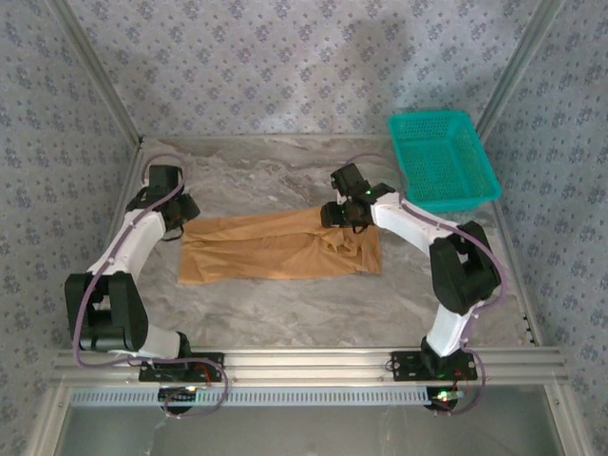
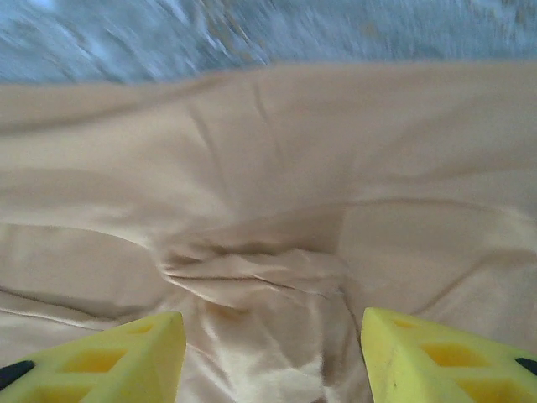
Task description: Fold the inside-out t-shirt
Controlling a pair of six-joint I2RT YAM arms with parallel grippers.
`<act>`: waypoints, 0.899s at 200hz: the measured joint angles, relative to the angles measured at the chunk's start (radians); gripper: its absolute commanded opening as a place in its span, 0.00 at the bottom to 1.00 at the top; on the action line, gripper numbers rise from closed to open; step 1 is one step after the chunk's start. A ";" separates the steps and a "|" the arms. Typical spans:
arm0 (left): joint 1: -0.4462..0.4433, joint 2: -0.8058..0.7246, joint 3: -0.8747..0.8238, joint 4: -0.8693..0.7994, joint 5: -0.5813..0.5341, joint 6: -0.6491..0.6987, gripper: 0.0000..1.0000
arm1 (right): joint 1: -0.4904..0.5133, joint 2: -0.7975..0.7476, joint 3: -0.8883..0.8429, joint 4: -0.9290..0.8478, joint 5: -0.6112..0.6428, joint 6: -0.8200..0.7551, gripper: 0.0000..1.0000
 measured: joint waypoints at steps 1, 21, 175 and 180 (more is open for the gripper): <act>0.000 0.000 0.000 0.000 0.000 0.000 0.48 | 0.000 0.002 0.000 -0.002 0.002 0.000 0.59; 0.000 0.000 -0.013 0.001 0.008 -0.006 0.48 | 0.008 0.025 0.000 -0.029 0.014 0.007 0.59; -0.014 -0.002 -0.037 0.001 0.025 -0.018 0.42 | 0.299 -0.200 -0.259 0.021 0.172 0.417 0.22; -0.014 -0.003 -0.038 0.001 0.026 -0.018 0.42 | 0.315 -0.199 -0.266 0.021 0.180 0.428 0.30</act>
